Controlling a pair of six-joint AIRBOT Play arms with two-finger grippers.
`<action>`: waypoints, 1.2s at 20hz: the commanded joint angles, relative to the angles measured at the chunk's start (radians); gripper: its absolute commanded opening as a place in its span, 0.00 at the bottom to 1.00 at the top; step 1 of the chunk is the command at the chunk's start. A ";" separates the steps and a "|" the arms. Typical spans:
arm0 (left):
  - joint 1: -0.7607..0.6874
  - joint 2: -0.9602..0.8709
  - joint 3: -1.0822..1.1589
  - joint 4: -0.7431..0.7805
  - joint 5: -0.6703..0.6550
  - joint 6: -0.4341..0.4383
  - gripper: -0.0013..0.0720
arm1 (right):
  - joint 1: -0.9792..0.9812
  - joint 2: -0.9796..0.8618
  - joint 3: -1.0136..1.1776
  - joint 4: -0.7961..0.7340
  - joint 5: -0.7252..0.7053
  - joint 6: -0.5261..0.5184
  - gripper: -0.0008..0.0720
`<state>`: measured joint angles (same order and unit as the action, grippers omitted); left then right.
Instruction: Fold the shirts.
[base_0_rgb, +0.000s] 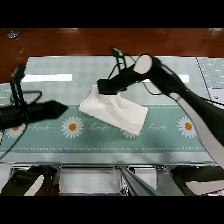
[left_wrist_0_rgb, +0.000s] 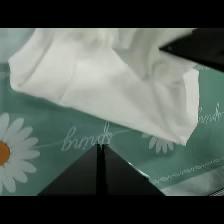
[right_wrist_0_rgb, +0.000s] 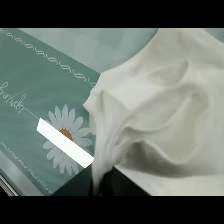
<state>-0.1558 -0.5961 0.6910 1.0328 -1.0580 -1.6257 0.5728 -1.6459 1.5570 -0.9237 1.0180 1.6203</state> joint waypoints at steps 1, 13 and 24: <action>0.006 0.167 -0.261 -0.082 0.090 -0.026 0.05 | 0.045 -0.192 0.139 0.064 0.020 -0.001 0.87; 0.006 0.157 -0.273 -0.081 0.151 -0.029 0.05 | -0.668 0.552 -0.288 -0.303 0.277 -0.059 0.87; 0.006 0.151 -0.273 -0.085 0.179 -0.030 0.05 | -0.585 0.531 -1.120 0.255 -0.121 -0.163 0.87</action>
<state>-0.1505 -0.4454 0.4187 0.9489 -0.8875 -1.6558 -0.0700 -0.9852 0.4572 -0.7856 0.8940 1.5517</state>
